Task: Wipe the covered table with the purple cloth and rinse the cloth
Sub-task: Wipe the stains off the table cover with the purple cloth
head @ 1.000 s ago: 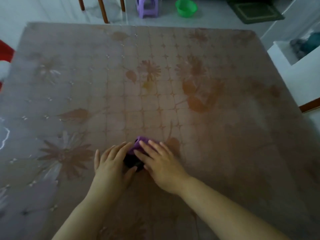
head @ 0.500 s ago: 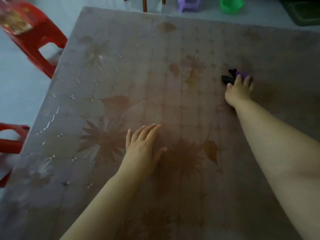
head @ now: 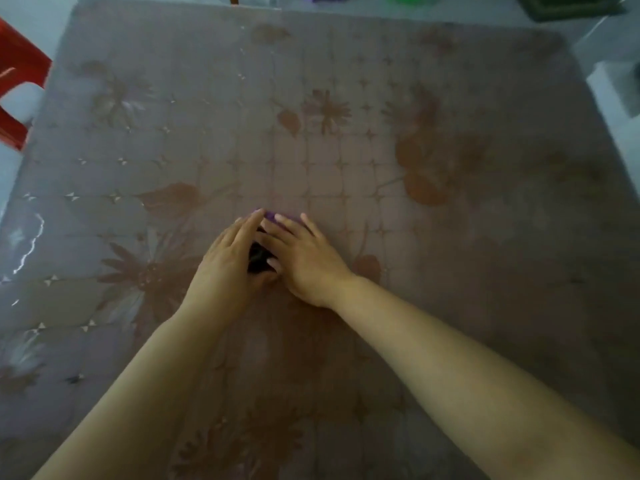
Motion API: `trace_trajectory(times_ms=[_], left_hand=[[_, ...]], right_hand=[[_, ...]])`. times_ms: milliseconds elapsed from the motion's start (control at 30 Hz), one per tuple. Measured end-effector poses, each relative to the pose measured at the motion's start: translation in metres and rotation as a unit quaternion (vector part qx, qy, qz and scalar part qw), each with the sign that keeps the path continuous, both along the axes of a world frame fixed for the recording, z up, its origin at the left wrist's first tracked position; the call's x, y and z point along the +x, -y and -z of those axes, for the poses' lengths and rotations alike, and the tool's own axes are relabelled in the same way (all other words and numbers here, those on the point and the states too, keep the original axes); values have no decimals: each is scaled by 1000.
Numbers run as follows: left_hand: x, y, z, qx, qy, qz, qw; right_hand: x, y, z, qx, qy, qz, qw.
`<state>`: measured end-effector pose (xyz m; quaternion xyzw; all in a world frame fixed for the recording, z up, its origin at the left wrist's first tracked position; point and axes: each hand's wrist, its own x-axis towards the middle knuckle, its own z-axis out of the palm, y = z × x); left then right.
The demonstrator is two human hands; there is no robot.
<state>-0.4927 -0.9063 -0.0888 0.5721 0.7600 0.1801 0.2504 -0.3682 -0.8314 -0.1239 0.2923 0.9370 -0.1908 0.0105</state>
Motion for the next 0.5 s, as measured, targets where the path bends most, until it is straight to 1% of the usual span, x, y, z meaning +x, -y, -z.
trace_trajectory(times_ms=[100, 200, 300, 400, 500], left_hand=[[21, -8, -1, -24, 2, 50, 998], [52, -14, -1, -26, 12, 113, 993], [85, -17, -1, -14, 25, 166, 986], [104, -20, 4, 10, 22, 184, 983], [110, -22, 9, 10, 23, 181, 983]], right_hand=[[46, 23, -3, -40, -20, 15, 999], [89, 39, -1, -37, -8, 46, 998], [127, 53, -1, -18, 4, 117, 993], [155, 68, -2, -11, 6, 191, 982], [162, 84, -1, 32, 14, 202, 979]])
